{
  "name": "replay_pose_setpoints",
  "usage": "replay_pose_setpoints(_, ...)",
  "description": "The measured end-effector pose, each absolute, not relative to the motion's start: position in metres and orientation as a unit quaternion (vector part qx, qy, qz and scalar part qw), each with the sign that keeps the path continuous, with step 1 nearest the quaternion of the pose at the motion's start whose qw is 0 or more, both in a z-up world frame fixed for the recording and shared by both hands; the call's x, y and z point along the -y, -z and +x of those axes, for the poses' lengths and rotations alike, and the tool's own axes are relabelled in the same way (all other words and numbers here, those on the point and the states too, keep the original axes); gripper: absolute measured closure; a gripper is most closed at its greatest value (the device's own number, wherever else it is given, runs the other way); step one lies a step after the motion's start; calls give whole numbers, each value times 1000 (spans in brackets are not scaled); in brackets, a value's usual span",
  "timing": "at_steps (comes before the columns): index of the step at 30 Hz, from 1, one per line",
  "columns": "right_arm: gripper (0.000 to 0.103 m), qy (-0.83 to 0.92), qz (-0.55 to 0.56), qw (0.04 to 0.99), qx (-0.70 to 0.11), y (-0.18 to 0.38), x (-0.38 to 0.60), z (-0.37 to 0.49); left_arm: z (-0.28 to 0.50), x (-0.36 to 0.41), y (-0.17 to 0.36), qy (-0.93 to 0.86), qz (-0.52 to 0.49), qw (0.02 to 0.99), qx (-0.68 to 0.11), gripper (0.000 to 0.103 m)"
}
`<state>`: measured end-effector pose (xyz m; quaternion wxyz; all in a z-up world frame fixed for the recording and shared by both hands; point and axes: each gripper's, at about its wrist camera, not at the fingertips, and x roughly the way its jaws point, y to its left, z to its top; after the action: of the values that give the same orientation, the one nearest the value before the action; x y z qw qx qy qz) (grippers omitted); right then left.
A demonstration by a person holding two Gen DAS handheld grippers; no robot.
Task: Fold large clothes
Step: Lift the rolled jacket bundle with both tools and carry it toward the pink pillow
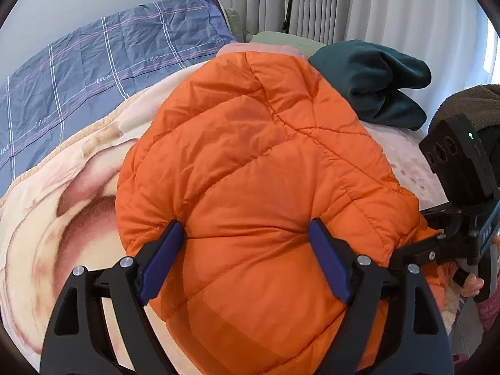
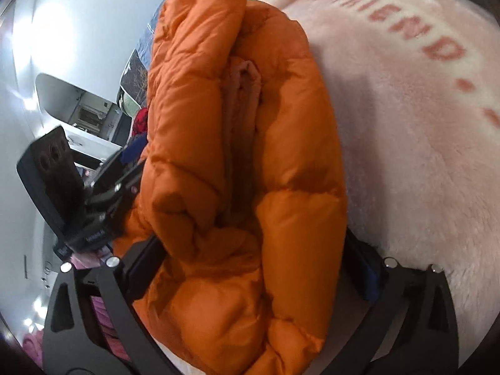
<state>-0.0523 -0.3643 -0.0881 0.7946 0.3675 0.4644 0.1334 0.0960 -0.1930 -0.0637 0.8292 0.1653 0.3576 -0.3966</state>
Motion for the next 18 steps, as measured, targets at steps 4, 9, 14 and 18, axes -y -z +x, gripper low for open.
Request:
replay_pose_setpoints(4,2,-130,379,801,-444,92,361,-47,100,194,68,395,158,830,-362,18)
replay_pose_setpoints(9,28,-143,386,804,-429,91,353,-57,105,182,58,381,148,835,-369,13)
replay_pose_setpoints(14,37,-153,414,798,-410,100,365,-73,133,126,37,372,18,851,-370,4)
replay_pose_setpoints(18,36,-151,412,801,-407,103,367,-81,168,108,82,358,-59,807,-466,1)
